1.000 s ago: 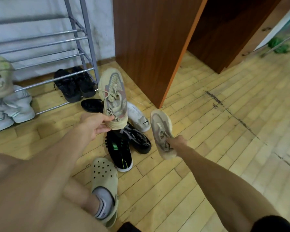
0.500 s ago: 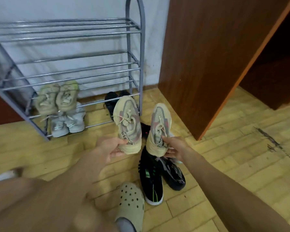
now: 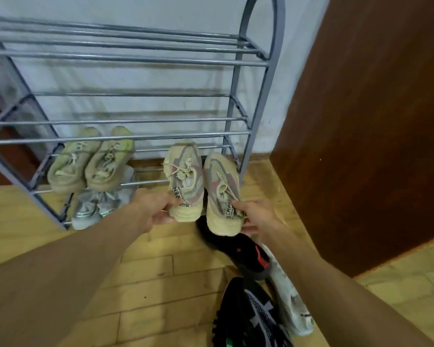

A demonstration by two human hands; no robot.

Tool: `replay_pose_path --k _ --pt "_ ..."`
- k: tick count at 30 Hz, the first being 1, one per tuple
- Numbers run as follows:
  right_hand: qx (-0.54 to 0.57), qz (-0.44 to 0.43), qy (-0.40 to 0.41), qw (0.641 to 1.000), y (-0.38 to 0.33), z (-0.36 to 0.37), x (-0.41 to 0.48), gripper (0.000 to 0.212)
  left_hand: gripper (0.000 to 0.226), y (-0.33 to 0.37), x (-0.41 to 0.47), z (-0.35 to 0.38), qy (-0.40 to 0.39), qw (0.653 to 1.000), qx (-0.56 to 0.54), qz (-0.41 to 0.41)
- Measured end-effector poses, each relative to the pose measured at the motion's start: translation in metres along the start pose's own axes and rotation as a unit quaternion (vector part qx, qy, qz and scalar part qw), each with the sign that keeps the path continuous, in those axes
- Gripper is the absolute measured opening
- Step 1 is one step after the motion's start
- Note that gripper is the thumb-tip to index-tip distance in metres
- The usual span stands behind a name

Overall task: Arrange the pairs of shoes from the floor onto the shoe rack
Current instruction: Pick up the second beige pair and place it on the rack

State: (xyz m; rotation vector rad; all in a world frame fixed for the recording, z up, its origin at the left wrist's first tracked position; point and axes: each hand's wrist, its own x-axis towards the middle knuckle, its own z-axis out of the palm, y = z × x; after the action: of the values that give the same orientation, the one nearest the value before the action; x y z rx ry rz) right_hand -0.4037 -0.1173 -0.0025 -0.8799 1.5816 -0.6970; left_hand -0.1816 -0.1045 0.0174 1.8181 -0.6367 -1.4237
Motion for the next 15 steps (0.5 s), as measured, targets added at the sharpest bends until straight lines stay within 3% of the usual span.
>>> replay_pose_path --k 6,9,15 --pt "-0.050 -0.084 0.057 0.994 -0.031 0.035 0.069 0.019 0.024 0.036 0.066 0.003 -0.001 1.000 0.001 0.022" --pt "-0.077 -0.105 0.080 0.988 -0.048 0.048 0.099 0.038 0.015 0.049 0.093 0.002 0.010 0.999 0.020 0.039" --pt "-0.061 -0.108 0.150 0.981 -0.062 0.052 0.143 0.030 0.008 0.054 0.132 0.015 -0.035 0.994 0.090 0.056"
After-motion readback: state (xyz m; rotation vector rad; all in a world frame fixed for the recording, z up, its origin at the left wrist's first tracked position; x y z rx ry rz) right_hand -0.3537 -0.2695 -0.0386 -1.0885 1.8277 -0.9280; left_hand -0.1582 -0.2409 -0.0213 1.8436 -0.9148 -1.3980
